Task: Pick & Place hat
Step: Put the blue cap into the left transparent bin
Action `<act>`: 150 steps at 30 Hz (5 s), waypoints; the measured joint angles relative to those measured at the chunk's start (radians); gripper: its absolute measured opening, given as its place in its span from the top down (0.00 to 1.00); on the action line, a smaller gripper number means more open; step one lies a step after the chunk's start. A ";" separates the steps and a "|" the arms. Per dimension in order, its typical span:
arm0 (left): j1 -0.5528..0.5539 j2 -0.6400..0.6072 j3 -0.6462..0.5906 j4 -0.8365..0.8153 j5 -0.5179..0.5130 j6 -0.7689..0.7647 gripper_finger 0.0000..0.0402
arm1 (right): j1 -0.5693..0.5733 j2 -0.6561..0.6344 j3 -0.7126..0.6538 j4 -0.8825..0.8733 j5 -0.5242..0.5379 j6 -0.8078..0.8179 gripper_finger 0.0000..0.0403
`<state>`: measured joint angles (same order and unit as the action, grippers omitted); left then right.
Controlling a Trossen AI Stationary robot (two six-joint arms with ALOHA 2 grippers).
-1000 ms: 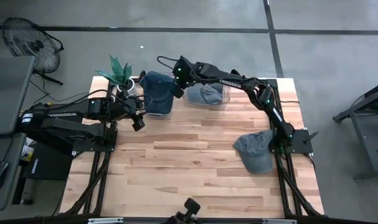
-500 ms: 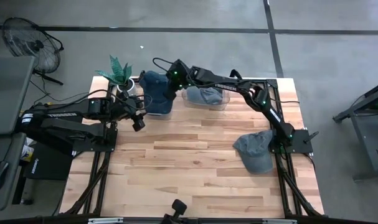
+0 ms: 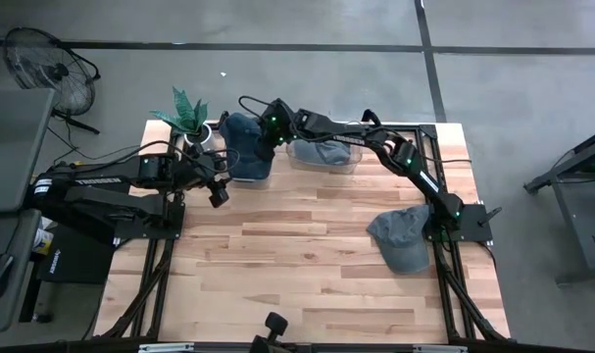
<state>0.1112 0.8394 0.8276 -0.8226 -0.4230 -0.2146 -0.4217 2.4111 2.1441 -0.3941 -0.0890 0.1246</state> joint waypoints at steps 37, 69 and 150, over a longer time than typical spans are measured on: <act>0.000 0.000 0.000 0.021 0.012 -0.002 0.46 | -0.016 0.082 0.197 -0.221 -0.012 -0.127 1.00; 0.000 -0.050 -0.001 -0.020 -0.250 -0.043 0.46 | 0.014 -0.003 0.201 -0.189 0.212 -0.198 1.00; 0.625 0.120 -0.121 0.692 0.115 -0.053 0.46 | 0.596 -0.349 -0.052 -1.127 0.906 0.494 1.00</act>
<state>0.7358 0.9593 0.7065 -0.1306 -0.3083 -0.2674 0.1742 2.0626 2.0924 -1.5211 0.8169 0.6183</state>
